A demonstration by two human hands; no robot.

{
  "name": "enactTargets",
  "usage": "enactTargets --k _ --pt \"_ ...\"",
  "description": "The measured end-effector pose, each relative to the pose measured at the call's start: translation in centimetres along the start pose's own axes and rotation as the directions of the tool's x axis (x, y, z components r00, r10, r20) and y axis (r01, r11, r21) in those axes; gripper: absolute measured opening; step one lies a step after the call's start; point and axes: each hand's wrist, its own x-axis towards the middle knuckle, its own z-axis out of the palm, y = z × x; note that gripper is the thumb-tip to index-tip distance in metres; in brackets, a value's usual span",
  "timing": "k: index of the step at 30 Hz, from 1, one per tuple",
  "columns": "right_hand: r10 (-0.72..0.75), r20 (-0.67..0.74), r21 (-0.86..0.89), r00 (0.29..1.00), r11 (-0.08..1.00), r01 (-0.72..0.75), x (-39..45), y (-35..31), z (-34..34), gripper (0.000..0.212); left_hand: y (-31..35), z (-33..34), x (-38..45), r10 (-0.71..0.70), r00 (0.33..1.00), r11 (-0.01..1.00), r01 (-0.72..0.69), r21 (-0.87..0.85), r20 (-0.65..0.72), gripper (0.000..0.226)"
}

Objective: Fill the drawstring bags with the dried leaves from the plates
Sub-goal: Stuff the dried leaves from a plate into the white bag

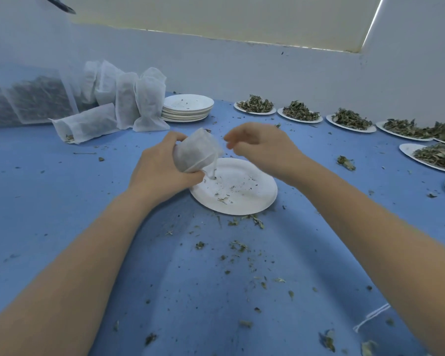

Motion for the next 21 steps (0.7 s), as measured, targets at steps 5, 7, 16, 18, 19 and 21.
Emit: enactTargets --k 5,7,16,18,19,21 --pt "0.347 0.188 -0.342 0.919 0.900 -0.270 -1.9 2.2 1.4 0.132 -0.7 -0.3 -0.2 -0.084 0.996 0.996 0.084 -0.008 0.009 0.054" --pt "0.387 0.188 -0.374 0.903 0.878 -0.298 -2.0 2.5 2.1 0.146 -0.7 -0.5 -0.2 -0.106 0.994 0.994 0.107 -0.032 0.008 0.054" --pt "0.314 0.050 -0.346 0.948 0.896 -0.279 0.2 1.0 2.2 0.139 -1.0 -2.5 1.7 -0.310 0.925 0.935 0.254 -0.249 -0.221 0.038" --pt "0.286 -0.004 -0.353 0.958 0.896 -0.269 2.4 0.1 1.8 0.135 -1.2 -3.5 3.2 -0.349 0.902 0.917 0.274 -0.290 -0.254 0.046" --pt "0.274 -0.026 -0.357 0.961 0.896 -0.265 3.7 -0.5 1.6 0.132 -1.3 -4.0 4.2 -0.364 0.896 0.908 0.281 -0.312 -0.254 0.051" --pt "0.258 -0.063 -0.380 0.964 0.887 -0.262 6.7 -1.4 1.4 0.127 -1.7 -4.8 6.3 -0.384 0.894 0.892 0.294 -0.343 -0.232 0.060"
